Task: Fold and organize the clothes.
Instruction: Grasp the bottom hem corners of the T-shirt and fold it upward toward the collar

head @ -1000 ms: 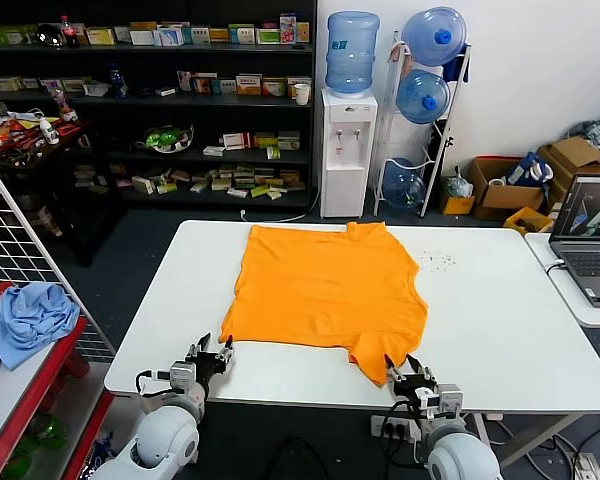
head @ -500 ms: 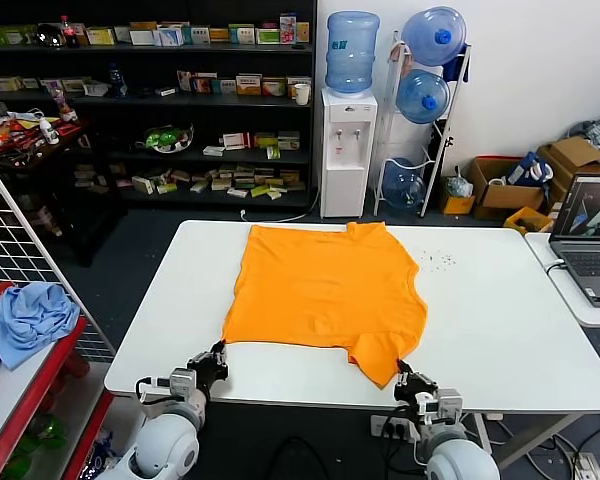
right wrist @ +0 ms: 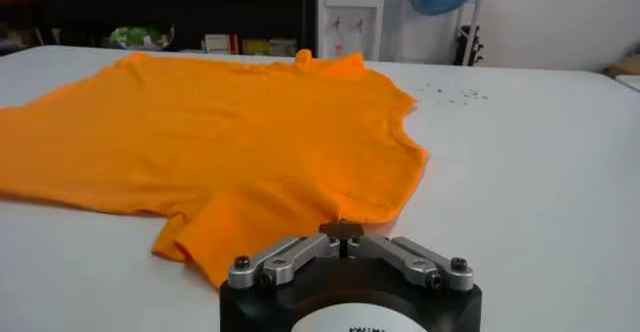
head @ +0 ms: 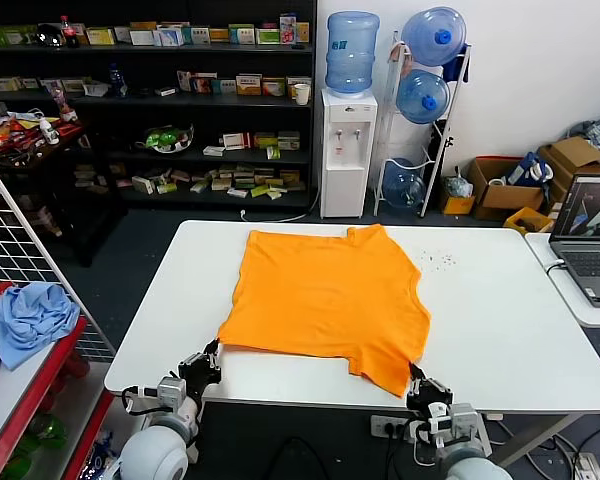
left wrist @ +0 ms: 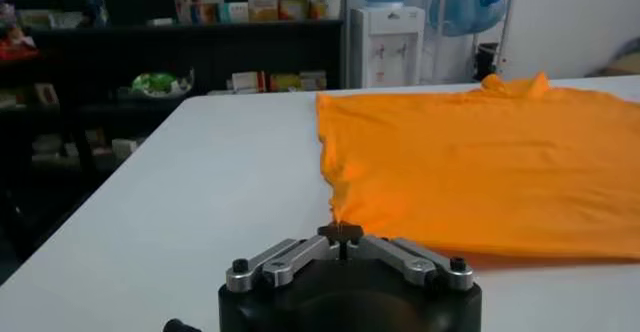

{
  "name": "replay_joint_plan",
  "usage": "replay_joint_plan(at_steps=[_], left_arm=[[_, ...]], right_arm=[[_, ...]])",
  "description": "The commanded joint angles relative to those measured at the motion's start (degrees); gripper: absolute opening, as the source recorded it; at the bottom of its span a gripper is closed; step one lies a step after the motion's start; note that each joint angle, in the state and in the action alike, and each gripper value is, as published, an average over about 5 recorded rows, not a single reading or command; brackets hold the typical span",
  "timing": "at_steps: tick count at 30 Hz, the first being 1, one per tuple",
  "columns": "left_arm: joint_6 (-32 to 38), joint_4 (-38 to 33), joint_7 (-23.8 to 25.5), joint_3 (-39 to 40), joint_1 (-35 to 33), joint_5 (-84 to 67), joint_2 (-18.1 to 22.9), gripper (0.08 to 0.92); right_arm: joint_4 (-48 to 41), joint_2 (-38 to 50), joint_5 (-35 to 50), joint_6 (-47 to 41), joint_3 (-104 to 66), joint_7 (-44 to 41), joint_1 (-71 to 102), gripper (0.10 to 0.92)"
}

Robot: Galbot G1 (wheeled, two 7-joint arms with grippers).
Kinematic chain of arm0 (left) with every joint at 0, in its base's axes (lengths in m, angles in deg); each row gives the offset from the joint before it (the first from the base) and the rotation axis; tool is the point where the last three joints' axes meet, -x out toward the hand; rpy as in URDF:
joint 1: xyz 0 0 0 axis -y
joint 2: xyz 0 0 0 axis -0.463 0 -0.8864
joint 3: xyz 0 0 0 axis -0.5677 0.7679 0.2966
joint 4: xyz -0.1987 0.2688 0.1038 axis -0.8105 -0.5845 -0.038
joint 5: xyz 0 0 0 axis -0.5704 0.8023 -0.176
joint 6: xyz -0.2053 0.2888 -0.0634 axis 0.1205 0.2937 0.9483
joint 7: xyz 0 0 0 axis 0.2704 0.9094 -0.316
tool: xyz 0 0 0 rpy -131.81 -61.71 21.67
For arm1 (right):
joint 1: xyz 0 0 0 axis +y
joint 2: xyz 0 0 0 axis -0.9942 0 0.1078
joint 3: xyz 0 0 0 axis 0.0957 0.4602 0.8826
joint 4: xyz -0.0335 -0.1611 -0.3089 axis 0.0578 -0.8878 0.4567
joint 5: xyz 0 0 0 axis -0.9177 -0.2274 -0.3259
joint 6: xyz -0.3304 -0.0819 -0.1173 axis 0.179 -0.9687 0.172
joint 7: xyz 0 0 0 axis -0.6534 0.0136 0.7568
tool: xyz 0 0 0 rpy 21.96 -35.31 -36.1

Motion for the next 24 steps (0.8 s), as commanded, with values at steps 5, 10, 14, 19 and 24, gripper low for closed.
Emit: replay_joint_plan(at_steps=[5,10,14,19,24], left_arm=[[3.2,-5.6,0.5,-0.9,-4.7,7.8,0.5,0.089],[4.4,1.2,0.7,0.2,1.1,8.9,2.5,0.089],[4.6,6.3,0.6,1.3,5.6,8.9,3.3,0.089],[4.4,9.8,0.6,2.1,9.6,8.9,3.6,0.089],[4.3,12.2,0.8,2.7,12.2,8.5,3.1,0.089]], right_arm=[[6.8,3.4,-5.6,3.2,-2.5,-0.2,6.3,0.124],[-0.4,4.6,-5.1,7.0,-1.7,-1.7,-2.3,0.124],[-7.7,5.8,-4.9,9.0,0.1,-2.8,-9.8,0.124],[-14.5,6.7,-3.6,9.6,2.2,-2.8,-17.8,0.124],[-18.9,7.4,-1.9,9.0,5.2,-2.2,-24.2,0.124]])
